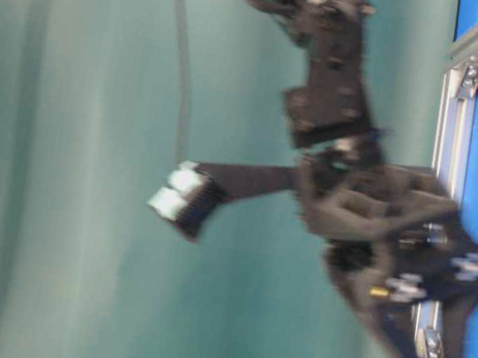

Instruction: Insert the wire through the string loop located on the left side.

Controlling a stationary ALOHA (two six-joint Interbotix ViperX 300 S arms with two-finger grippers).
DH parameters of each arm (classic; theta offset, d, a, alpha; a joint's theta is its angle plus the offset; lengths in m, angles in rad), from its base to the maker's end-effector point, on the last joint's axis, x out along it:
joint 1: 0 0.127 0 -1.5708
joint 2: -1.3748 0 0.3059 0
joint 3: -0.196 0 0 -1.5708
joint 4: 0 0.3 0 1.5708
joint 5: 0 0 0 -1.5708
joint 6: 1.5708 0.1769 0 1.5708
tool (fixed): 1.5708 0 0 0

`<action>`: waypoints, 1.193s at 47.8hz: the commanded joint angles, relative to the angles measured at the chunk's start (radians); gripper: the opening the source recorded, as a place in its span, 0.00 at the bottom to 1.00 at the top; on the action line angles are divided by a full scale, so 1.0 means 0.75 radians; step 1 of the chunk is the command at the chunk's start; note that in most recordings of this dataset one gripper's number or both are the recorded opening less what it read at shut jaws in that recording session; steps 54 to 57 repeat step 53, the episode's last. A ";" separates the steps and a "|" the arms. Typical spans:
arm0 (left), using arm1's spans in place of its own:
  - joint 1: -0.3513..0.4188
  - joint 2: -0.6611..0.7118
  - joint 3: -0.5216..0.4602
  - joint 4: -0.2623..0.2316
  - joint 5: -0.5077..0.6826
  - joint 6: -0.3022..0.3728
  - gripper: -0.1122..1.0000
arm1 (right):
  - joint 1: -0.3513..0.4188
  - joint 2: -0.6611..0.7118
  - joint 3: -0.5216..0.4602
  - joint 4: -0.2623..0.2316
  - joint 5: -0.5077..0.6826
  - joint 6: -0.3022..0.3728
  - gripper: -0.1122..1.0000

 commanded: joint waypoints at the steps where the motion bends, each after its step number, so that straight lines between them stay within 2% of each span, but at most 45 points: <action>1: -0.002 0.008 -0.018 0.004 -0.008 0.000 0.86 | -0.002 -0.098 -0.014 0.000 0.018 -0.002 0.97; 20: -0.002 0.006 -0.018 0.004 -0.008 -0.002 0.86 | -0.004 -0.198 -0.020 -0.004 0.094 -0.002 0.97; 57: -0.002 0.006 -0.014 0.004 -0.008 -0.002 0.86 | -0.002 -0.198 -0.018 -0.004 0.096 -0.002 0.97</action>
